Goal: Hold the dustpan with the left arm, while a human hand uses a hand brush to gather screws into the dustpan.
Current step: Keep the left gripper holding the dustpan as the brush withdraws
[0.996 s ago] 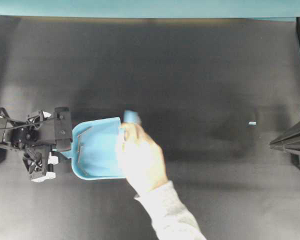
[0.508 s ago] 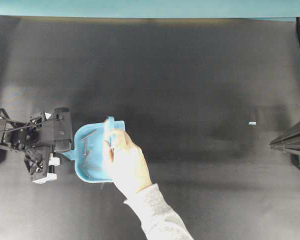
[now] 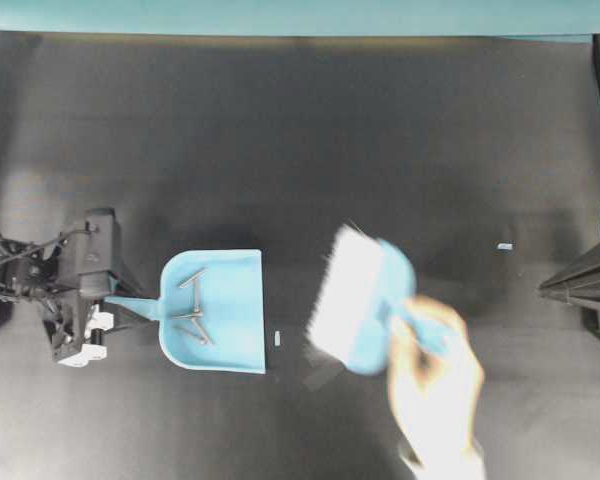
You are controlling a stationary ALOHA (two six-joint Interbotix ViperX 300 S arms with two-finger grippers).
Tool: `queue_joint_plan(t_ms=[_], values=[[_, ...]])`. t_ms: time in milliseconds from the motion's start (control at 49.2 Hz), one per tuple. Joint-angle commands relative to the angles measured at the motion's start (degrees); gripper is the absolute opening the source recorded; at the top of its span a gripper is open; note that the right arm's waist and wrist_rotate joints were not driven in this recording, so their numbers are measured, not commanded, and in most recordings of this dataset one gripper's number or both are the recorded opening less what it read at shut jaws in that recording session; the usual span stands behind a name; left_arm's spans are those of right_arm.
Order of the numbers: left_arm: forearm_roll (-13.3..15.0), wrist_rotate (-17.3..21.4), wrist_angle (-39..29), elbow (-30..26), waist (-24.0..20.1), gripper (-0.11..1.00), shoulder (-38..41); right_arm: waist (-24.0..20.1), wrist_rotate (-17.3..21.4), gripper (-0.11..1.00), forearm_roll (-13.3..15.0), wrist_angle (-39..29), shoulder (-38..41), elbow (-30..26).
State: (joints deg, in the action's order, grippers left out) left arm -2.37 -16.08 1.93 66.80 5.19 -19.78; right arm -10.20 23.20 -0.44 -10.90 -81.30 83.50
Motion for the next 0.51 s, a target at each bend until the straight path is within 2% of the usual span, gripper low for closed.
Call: queue_joint_plan(t_ms=[0, 203, 488], values=[[-0.09, 0.26, 2.37, 0.09, -0.09, 0.32, -1.05, 0.0, 0.0, -0.01, 0.0, 0.26, 0.26, -0.26], [-0.09, 0.97, 5.71, 1.32, -0.09, 0.32, -2.29, 0.0, -0.09, -0.01, -0.09, 0.26, 0.35, -0.35], [-0.09, 1.76, 14.41, 4.22, -0.88, 0.32, -5.27, 0.0, 0.0, -0.01, -0.09, 0.26, 0.35, -0.26]])
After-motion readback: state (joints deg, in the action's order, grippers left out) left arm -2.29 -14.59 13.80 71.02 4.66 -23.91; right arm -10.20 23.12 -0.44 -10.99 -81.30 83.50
